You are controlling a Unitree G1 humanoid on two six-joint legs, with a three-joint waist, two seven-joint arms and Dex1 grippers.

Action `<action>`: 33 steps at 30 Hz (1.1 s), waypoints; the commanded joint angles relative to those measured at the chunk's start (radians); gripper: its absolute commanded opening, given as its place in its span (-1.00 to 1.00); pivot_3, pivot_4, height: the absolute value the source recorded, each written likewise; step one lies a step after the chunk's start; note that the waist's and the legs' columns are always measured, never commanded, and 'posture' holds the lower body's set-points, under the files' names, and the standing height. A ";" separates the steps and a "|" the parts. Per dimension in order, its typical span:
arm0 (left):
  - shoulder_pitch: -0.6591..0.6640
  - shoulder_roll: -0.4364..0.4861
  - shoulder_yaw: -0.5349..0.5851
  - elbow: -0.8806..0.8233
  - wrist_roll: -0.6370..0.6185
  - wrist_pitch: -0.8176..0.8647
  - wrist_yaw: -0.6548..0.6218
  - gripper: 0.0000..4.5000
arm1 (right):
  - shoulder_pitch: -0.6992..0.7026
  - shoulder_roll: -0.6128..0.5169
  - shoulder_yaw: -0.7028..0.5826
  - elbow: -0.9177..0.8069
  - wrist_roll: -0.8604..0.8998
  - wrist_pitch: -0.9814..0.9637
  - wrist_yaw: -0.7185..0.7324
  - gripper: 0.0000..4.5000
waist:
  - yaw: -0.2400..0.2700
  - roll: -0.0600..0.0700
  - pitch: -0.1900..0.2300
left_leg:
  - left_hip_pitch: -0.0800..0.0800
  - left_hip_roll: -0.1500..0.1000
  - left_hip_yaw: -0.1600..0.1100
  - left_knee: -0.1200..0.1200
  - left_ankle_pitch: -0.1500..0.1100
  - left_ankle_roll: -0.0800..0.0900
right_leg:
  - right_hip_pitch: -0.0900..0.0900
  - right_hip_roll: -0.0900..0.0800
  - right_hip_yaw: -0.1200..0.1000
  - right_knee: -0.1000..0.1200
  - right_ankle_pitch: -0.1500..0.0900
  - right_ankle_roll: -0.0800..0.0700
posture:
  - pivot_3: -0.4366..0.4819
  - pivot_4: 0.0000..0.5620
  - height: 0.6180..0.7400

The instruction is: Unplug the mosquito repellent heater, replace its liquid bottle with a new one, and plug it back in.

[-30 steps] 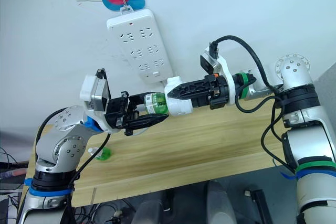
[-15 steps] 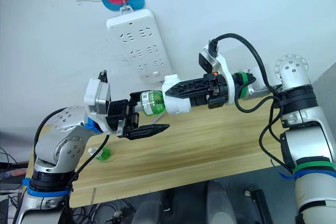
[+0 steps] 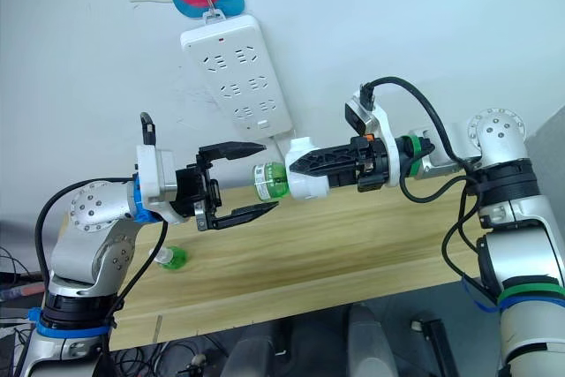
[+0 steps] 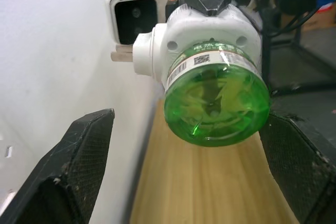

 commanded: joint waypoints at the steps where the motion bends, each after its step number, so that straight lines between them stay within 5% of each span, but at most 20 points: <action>1: -0.005 -0.008 -0.011 -0.034 0.079 -0.104 0.046 0.98 | 0.006 0.015 -0.061 -0.037 0.035 -0.018 -0.037 0.34 | 0.000 0.000 0.000 | 0.000 0.000 0.000 0.000 0.000 0.000 | 0.000 0.000 0.000 0.000 0.000 0.000 | -0.37 -0.05 0.90; 15: -0.015 0.010 -0.029 0.073 0.321 -0.495 0.154 0.98 | 0.008 0.066 -0.126 -0.013 0.035 -0.015 -0.137 0.34 | 0.002 0.000 0.000 | 0.000 0.000 0.000 0.000 0.000 0.000 | 0.000 0.000 0.000 0.000 0.000 0.000 | -0.36 -0.02 0.90; 33: -0.033 0.048 -0.068 0.135 0.316 -0.635 0.176 0.98 | 0.020 0.106 -0.174 0.012 0.035 -0.012 -0.199 0.34 | 0.002 0.000 0.000 | 0.000 0.000 0.000 0.000 0.000 0.000 | -0.001 0.000 0.000 0.001 0.000 0.000 | -0.36 0.01 0.90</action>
